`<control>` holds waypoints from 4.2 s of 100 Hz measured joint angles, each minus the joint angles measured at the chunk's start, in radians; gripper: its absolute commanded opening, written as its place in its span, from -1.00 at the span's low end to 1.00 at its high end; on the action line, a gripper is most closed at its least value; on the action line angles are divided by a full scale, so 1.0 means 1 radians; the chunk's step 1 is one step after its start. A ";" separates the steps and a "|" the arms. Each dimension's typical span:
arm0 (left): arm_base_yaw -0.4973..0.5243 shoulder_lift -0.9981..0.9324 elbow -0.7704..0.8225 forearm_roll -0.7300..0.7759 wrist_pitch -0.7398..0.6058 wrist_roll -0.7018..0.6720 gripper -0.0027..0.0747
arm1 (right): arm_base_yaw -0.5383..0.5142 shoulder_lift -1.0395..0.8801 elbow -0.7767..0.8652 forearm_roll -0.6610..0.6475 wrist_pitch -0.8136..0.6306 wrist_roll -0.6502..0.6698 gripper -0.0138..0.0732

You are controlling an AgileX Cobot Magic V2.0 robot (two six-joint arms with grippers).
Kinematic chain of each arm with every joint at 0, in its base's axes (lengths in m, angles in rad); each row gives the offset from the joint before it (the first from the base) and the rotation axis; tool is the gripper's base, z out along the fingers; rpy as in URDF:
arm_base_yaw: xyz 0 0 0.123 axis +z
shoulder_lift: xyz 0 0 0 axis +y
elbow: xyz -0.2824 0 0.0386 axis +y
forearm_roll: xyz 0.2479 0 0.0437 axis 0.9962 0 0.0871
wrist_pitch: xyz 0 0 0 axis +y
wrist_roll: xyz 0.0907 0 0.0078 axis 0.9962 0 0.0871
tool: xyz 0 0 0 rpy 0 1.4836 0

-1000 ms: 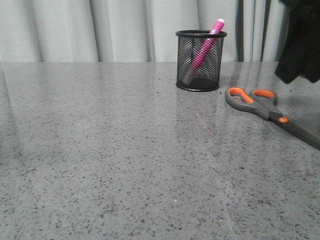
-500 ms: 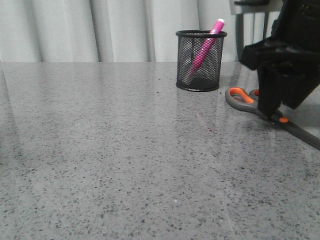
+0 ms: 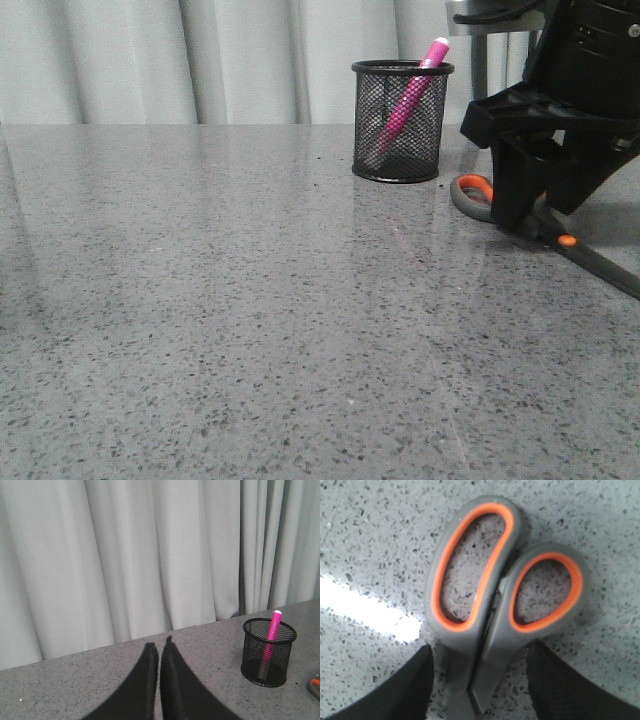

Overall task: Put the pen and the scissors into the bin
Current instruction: 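Move the right gripper down over the scissors handles, then grasp the grey-and-orange scissors with the right gripper and lift them upright, then lower the scissors blade-first into the mesh cup and release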

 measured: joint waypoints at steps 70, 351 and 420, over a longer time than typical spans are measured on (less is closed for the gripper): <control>-0.001 0.000 0.000 0.000 -0.007 0.000 -0.98 | 0.000 0.000 0.000 0.016 0.009 0.002 0.17; -0.001 0.000 0.000 -0.010 -0.048 0.000 -0.98 | 0.057 0.130 0.110 0.026 -1.348 0.028 -0.79; -0.001 0.000 0.000 -0.011 -0.048 0.000 -0.98 | 0.057 0.088 0.140 0.026 -1.381 0.028 0.04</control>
